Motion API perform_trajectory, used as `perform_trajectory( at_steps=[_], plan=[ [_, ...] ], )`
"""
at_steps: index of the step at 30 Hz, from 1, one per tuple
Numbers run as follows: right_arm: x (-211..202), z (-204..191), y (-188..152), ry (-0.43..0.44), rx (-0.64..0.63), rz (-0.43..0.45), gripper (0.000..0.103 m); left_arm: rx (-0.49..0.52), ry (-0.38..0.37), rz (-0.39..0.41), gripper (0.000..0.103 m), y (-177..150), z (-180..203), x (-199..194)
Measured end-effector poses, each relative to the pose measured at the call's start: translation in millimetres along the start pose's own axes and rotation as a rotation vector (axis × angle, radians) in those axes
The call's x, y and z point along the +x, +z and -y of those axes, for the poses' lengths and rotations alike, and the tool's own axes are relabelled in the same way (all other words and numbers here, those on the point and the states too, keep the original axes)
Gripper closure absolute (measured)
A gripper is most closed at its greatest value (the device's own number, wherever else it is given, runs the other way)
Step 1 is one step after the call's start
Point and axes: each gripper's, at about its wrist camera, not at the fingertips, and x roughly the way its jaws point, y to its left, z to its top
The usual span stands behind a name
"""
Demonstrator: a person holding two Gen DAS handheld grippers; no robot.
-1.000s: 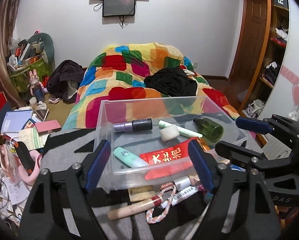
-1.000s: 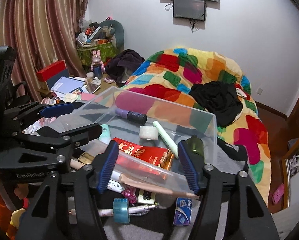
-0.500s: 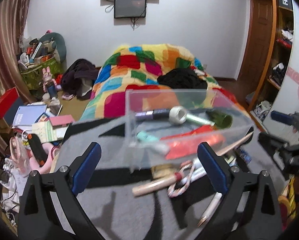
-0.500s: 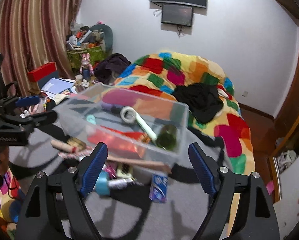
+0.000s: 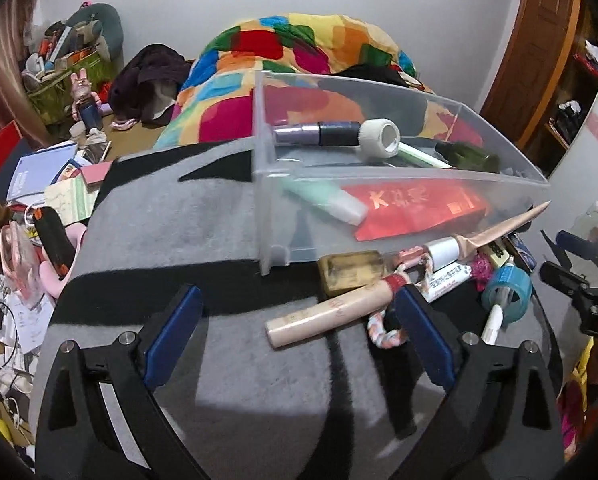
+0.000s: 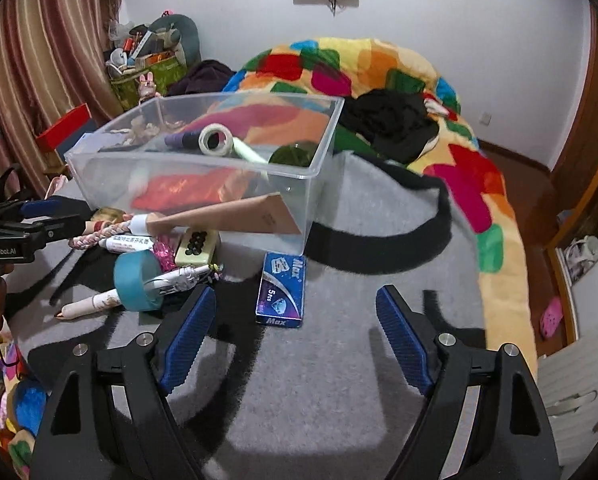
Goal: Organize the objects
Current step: 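Open both tools and withdraw them from the bin, then grasp the blue Max box with the right tool while the left tool grasps the beige tube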
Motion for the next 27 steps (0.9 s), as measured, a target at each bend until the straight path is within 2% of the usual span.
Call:
perform_trajectory(
  at_steps=[3, 7, 10, 15, 18, 20, 21, 23, 26, 27],
  plan=[
    [10, -1, 2, 0.014, 0.005, -0.025, 0.036, 0.037, 0.028, -0.008, 0.005, 3, 11, 4],
    [21, -2, 3, 0.031, 0.003, -0.055, 0.044, 0.063, 0.039, -0.039, 0.005, 4, 21, 15],
    [28, -3, 2, 0.043, 0.003, -0.077, 0.052, 0.048, 0.032, -0.044, 0.004, 4, 21, 17],
    [28, -6, 1, 0.061, -0.008, -0.073, 0.069, -0.031, -0.015, -0.075, 0.003, 5, 11, 22],
    [26, -8, 0, 0.08, -0.014, -0.066, 0.078, -0.045, -0.016, -0.072, 0.003, 4, 11, 21],
    [25, -9, 0, 0.082, -0.012, -0.062, 0.078, -0.031, -0.015, -0.063, 0.004, 3, 14, 20],
    [24, -9, -1, 0.081, -0.011, -0.059, 0.078, -0.017, -0.025, -0.062, 0.006, 2, 16, 19],
    [22, -8, -3, 0.084, -0.007, -0.054, 0.078, 0.001, -0.044, -0.058, 0.023, 0, 19, 17],
    [18, -6, -6, 0.092, 0.004, -0.048, 0.078, 0.044, -0.006, -0.033, 0.043, -9, 22, 12],
    [17, -5, -8, 0.097, 0.006, -0.047, 0.078, 0.052, -0.005, -0.018, 0.045, -12, 21, 9]
  ],
)
